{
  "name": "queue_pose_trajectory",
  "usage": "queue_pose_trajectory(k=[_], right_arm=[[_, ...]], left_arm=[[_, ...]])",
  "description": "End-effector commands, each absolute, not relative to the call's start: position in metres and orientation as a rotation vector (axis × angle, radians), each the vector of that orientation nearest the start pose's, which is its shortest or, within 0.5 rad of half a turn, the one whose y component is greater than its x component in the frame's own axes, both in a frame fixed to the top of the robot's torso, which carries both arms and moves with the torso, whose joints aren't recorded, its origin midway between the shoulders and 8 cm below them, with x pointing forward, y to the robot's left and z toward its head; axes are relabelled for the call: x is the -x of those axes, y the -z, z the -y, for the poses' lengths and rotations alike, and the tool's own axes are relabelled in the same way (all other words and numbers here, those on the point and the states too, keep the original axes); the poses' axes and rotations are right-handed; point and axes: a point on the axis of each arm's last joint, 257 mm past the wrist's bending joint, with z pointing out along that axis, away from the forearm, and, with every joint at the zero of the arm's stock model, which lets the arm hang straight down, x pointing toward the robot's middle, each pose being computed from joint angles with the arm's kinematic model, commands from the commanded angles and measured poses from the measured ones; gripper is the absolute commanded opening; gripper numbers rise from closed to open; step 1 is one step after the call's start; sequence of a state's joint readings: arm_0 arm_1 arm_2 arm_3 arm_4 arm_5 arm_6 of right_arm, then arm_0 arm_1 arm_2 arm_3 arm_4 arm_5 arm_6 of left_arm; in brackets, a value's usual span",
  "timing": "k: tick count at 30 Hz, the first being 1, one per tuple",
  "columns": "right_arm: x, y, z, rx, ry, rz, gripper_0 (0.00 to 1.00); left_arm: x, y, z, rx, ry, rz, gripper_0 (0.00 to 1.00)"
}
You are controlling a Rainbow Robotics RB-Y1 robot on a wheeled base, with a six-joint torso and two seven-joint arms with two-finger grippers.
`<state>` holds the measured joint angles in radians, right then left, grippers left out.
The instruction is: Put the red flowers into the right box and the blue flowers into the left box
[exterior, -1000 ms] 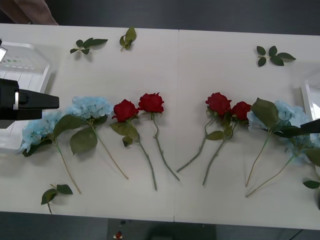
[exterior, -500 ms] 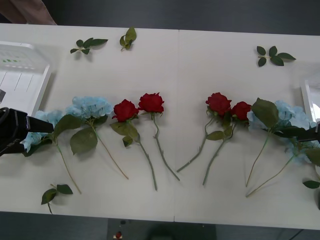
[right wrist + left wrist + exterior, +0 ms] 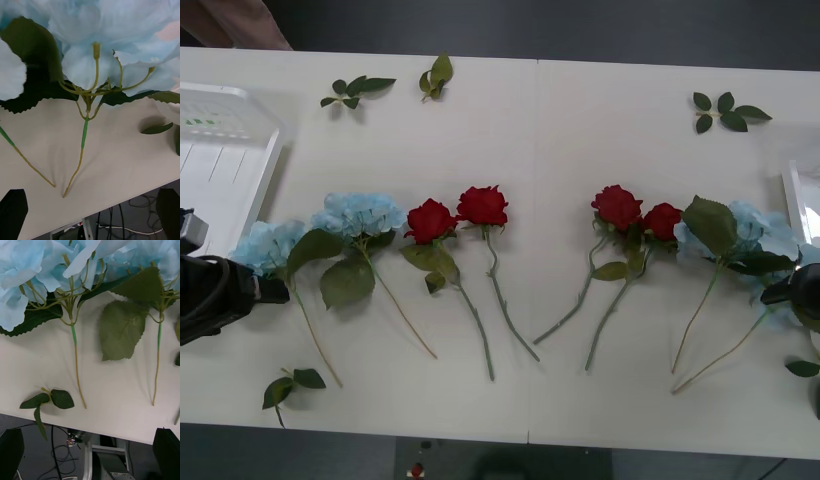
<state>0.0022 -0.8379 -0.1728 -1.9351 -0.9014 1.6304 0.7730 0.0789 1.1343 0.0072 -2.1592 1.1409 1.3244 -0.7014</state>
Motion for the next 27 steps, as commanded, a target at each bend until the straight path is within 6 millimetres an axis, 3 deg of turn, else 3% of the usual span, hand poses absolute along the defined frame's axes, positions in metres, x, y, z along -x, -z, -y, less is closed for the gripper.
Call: queue_pose_trajectory(k=[1, 8, 27], right_arm=[[-0.356, 0.279, 0.391, -0.942, -0.239, -2.705, 1.0], [-0.354, 0.305, 0.381, -0.936, -0.176, -2.713, 1.0], [-0.358, 0.339, 0.37, -1.009, -0.221, -2.704, 1.0]], left_arm=[[-0.36, 0.234, -0.325, 0.465, 0.312, -2.708, 1.0], [-0.373, 0.248, -0.328, 0.478, 0.292, -2.726, 1.0], [-0.414, 0.296, -0.342, 0.499, 0.211, -2.735, 1.0]])
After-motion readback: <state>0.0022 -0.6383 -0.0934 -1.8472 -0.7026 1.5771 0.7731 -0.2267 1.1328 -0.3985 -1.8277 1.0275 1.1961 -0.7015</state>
